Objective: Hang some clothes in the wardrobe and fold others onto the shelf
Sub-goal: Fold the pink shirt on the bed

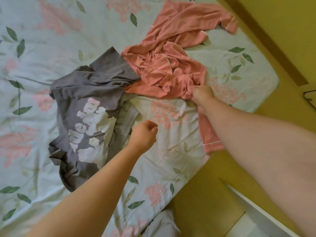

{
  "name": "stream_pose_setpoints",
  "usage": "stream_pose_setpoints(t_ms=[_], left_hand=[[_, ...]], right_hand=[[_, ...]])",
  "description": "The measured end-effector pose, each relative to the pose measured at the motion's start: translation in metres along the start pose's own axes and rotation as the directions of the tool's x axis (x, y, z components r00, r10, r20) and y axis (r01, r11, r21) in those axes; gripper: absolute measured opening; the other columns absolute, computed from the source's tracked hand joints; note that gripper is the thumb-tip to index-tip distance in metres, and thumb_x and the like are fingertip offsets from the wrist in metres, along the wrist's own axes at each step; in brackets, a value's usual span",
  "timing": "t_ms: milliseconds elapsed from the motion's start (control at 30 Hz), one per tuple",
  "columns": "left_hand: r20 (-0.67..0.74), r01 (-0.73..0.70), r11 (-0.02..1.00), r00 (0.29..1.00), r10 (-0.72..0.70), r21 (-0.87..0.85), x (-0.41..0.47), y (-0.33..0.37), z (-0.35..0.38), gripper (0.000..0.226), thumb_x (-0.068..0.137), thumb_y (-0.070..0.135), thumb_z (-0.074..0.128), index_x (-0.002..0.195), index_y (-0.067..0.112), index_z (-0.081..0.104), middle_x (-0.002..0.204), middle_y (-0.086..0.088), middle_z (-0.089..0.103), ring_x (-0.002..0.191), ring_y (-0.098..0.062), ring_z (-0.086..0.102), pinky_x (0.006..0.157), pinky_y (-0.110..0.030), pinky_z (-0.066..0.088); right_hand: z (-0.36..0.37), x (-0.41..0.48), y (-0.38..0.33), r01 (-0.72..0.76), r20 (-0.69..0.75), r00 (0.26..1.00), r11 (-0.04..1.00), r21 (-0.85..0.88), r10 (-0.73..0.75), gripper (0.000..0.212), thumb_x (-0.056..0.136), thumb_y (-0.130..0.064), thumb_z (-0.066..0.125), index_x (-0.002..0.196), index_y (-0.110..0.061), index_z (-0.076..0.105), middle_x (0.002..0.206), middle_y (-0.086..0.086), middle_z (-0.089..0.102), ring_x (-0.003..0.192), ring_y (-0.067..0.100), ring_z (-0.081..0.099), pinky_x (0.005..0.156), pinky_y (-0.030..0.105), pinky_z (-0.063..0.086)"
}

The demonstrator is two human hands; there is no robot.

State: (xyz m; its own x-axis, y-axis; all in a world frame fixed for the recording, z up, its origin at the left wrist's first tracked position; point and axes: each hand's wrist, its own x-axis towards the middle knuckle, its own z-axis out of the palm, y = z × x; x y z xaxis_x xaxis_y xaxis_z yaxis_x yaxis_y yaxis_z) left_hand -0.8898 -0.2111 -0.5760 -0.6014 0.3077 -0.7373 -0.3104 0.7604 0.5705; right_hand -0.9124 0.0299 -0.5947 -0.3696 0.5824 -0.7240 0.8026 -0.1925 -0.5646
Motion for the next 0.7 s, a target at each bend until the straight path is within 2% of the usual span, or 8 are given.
stream_pose_setpoints(t_ms=[67,100,200,333,433,533,600,700], left_hand=[[-0.004,0.014,1.0,1.0,-0.014,-0.011,-0.011,0.001,-0.002,0.025,0.099,0.019,0.049,0.119,0.015,0.064,0.097,0.006,0.067,0.075,-0.012,0.071,0.064,-0.029,0.054],[-0.003,0.02,1.0,1.0,-0.02,-0.013,-0.017,0.004,-0.004,0.025,0.099,0.019,0.049,0.119,0.015,0.064,0.098,0.006,0.067,0.075,-0.013,0.071,0.065,-0.029,0.055],[-0.007,-0.001,1.0,1.0,0.001,-0.014,-0.039,0.021,-0.011,0.026,0.098,0.021,0.051,0.121,0.016,0.062,0.1,0.006,0.067,0.074,-0.012,0.071,0.069,-0.031,0.057],[-0.028,-0.064,0.997,0.998,0.063,-0.038,-0.075,0.055,-0.017,0.04,0.094,0.024,0.059,0.133,0.019,0.049,0.115,0.002,0.065,0.082,-0.017,0.071,0.075,-0.035,0.057],[-0.097,-0.17,0.985,0.981,0.166,-0.035,-0.103,0.079,-0.02,0.067,0.087,0.025,0.068,0.145,0.021,0.033,0.129,0.002,0.058,0.094,-0.022,0.069,0.084,-0.042,0.057],[-0.161,-0.268,0.963,0.952,0.26,-0.033,-0.133,0.102,-0.026,0.088,0.084,0.017,0.07,0.154,0.023,0.017,0.122,0.006,0.055,0.09,-0.018,0.067,0.076,-0.032,0.053],[-0.194,-0.326,0.945,0.929,0.314,-0.032,-0.149,0.111,-0.029,0.094,0.082,0.014,0.071,0.155,0.026,0.013,0.124,0.003,0.059,0.09,-0.018,0.065,0.072,-0.032,0.054],[-0.215,-0.386,0.921,0.905,0.368,-0.048,-0.174,0.125,-0.031,0.094,0.083,0.016,0.074,0.156,0.025,0.015,0.123,0.01,0.055,0.096,-0.013,0.061,0.071,-0.024,0.051]], right_hand=[[-0.005,-0.019,-0.007,0.026,-0.051,0.998,0.998,0.064,-0.023,0.008,0.077,-0.012,0.076,0.082,-0.015,0.071,0.084,0.004,0.071,0.076,0.019,0.066,0.076,0.033,0.056],[-0.008,-0.038,-0.015,0.025,-0.058,0.998,0.995,0.094,-0.02,0.017,0.077,-0.005,0.077,0.072,-0.016,0.066,0.076,0.002,0.068,0.067,0.016,0.062,0.066,0.028,0.054],[-0.021,-0.086,-0.036,-0.023,-0.016,1.0,0.993,0.115,0.025,0.02,0.077,0.005,0.064,0.072,-0.014,0.063,0.066,0.003,0.059,0.054,0.017,0.051,0.044,0.022,0.042],[-0.036,-0.155,-0.057,-0.111,0.138,0.985,0.993,0.049,0.103,0.01,0.082,-0.008,0.06,0.08,-0.017,0.064,0.059,0.002,0.05,0.044,0.015,0.041,0.043,0.021,0.032],[-0.052,-0.203,-0.07,0.131,0.236,0.966,0.987,-0.093,-0.106,0.011,0.087,-0.024,0.073,0.095,-0.016,0.073,0.071,-0.002,0.067,0.057,0.012,0.056,0.053,0.025,0.041],[-0.074,-0.248,-0.088,0.401,0.24,0.908,0.876,-0.269,-0.343,0.013,0.093,-0.029,0.067,0.088,-0.019,0.073,0.082,-0.001,0.072,0.077,0.012,0.066,0.068,0.021,0.05],[-0.09,-0.274,-0.099,0.467,0.212,0.884,0.805,-0.367,-0.416,0.026,0.098,-0.031,0.059,0.102,-0.011,0.075,0.1,0.009,0.074,0.094,0.023,0.068,0.081,0.029,0.052],[-0.116,-0.309,-0.109,0.52,0.178,0.849,0.724,-0.454,-0.498,0.034,0.102,-0.032,0.05,0.105,-0.005,0.071,0.107,0.015,0.071,0.1,0.031,0.064,0.072,0.029,0.042]])
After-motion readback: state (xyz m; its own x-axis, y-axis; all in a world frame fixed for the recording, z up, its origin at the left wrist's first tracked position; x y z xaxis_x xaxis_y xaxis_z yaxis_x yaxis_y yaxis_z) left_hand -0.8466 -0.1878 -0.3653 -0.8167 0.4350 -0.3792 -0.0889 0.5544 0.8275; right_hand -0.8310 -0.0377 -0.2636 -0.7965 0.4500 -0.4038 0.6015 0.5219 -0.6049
